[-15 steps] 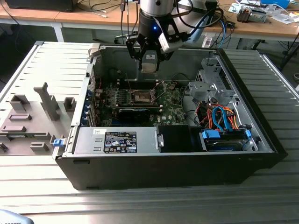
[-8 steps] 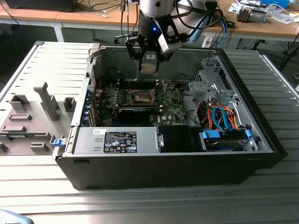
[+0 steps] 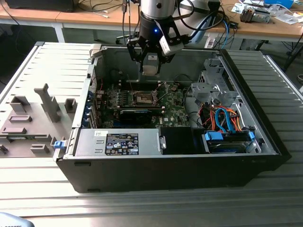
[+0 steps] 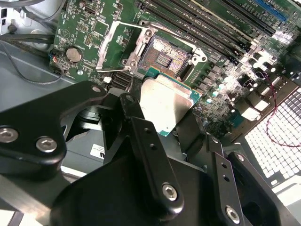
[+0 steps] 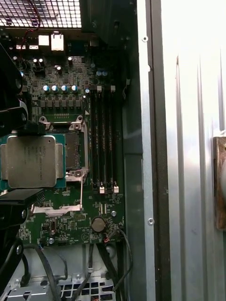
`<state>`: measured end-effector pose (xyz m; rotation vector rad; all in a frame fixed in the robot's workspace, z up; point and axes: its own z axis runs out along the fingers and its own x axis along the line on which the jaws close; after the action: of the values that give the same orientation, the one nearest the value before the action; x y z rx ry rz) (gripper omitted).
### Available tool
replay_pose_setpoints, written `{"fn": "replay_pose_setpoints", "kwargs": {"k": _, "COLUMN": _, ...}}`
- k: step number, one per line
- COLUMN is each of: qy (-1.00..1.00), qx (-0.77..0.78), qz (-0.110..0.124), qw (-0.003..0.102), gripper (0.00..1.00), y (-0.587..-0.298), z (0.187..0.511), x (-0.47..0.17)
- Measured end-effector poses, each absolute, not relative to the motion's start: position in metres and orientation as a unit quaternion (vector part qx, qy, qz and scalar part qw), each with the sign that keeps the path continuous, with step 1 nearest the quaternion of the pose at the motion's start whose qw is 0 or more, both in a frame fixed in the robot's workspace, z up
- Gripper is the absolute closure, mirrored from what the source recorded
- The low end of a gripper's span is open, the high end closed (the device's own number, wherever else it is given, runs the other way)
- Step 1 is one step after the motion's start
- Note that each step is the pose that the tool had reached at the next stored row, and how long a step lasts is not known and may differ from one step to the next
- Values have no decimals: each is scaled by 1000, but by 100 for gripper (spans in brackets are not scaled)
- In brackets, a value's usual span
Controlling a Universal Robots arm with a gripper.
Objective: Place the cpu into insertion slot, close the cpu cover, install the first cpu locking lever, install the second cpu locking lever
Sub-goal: 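Place the cpu into insertion slot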
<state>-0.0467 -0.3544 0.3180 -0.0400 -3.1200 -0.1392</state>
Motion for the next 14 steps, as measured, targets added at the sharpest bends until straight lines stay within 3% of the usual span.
{"fn": "replay_pose_setpoints", "kwargs": {"k": 14, "qy": -999, "qx": -17, "qz": -45, "qw": 9, "gripper": 45, "y": -354, "z": 317, "x": -47}}
